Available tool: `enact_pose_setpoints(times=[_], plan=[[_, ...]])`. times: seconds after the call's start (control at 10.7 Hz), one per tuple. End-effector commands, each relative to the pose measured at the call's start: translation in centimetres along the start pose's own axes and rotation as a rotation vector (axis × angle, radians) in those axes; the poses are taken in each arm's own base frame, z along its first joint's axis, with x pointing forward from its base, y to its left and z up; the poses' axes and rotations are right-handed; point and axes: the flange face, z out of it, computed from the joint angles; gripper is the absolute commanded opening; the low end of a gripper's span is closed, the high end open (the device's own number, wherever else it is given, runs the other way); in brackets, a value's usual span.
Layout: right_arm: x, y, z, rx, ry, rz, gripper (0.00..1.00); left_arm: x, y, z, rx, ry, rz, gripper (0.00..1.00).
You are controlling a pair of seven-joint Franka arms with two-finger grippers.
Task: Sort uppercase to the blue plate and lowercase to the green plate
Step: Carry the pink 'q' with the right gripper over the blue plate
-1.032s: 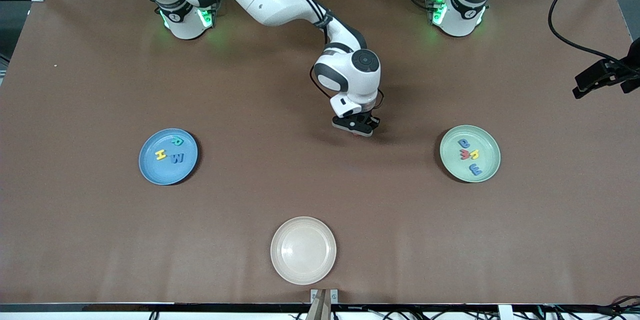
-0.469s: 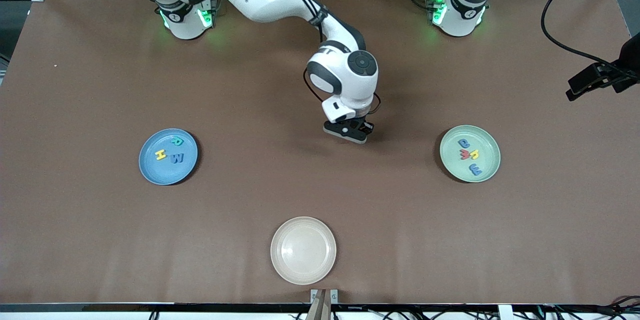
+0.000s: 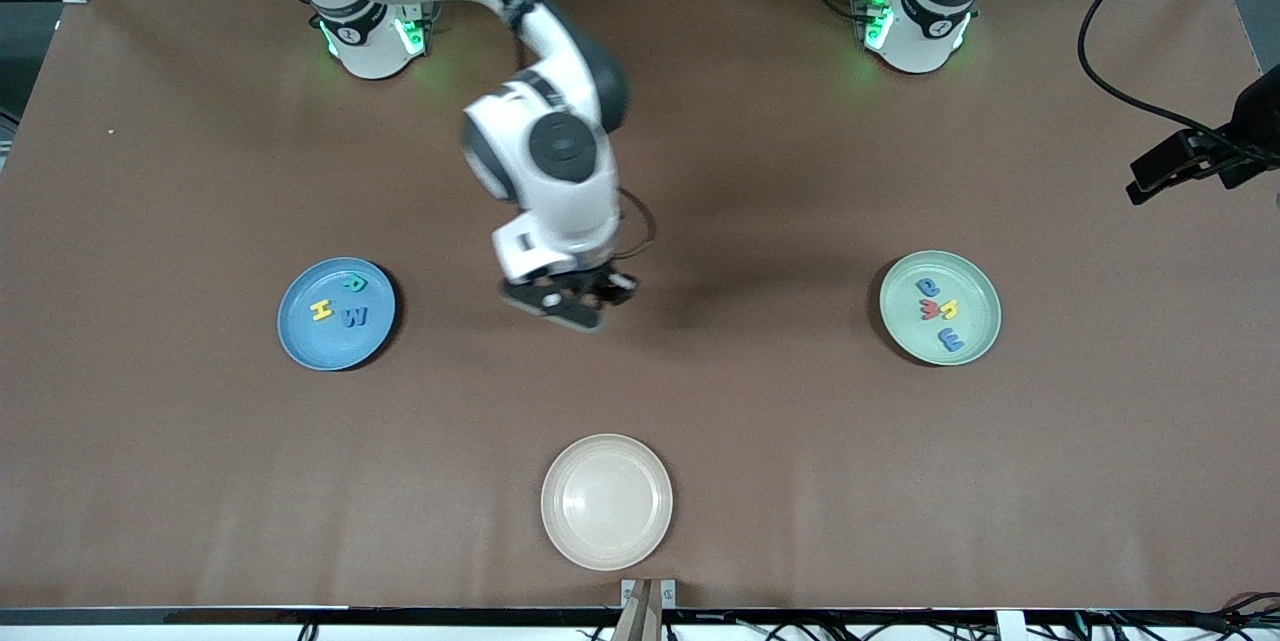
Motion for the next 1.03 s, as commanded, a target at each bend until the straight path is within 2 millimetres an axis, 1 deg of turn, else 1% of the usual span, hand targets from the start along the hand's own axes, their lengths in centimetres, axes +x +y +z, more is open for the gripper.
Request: enact_pose_setpoints(times=[0.0,0.09,0.19,0.28,0.38,0.47,0.56,0.66,0.75,0.84,0.94], plan=[[3.8,11.2,-0.1,-0.017,-0.077,-0.027,0.00,-0.2,0.5,-0.4,-0.019,-0.009,-0.018,1.00],[6.2,15.0,0.2,-0.037,-0.106,-0.035,0.00,-0.1,0.5,-0.4,-0.019,-0.008,-0.018,1.00],[8.0,18.4,0.9,-0.049,-0.130,-0.046,0.00,-0.2,0.5,-0.4,-0.020,-0.008,-0.019,1.00],[10.0,22.2,1.6,-0.059,-0.153,-0.045,0.00,-0.1,0.5,-0.4,-0.016,-0.009,-0.019,1.00],[11.2,25.2,2.4,-0.075,-0.177,-0.050,0.00,-0.2,0.3,-0.4,-0.017,-0.007,-0.022,1.00],[12.2,27.7,3.5,-0.086,-0.190,-0.047,0.00,-0.1,0.0,-0.3,-0.016,-0.009,-0.029,1.00],[12.5,28.6,4.4,-0.095,-0.200,-0.047,0.00,-0.1,-0.2,-0.4,-0.017,-0.008,-0.031,1.00],[13.0,30.5,5.8,-0.096,-0.203,-0.030,0.00,-0.1,-0.4,-0.5,-0.018,-0.007,-0.032,1.00],[13.5,32.8,7.2,-0.086,-0.205,-0.042,0.00,0.0,-0.6,-0.4,-0.021,-0.009,-0.035,1.00],[13.4,34.5,8.7,-0.076,-0.203,-0.055,0.00,0.0,-0.7,-0.4,-0.021,-0.009,-0.035,1.00],[13.2,35.2,9.9,-0.066,-0.186,-0.044,0.21,0.0,-0.8,-0.4,-0.021,-0.007,-0.031,1.00]])
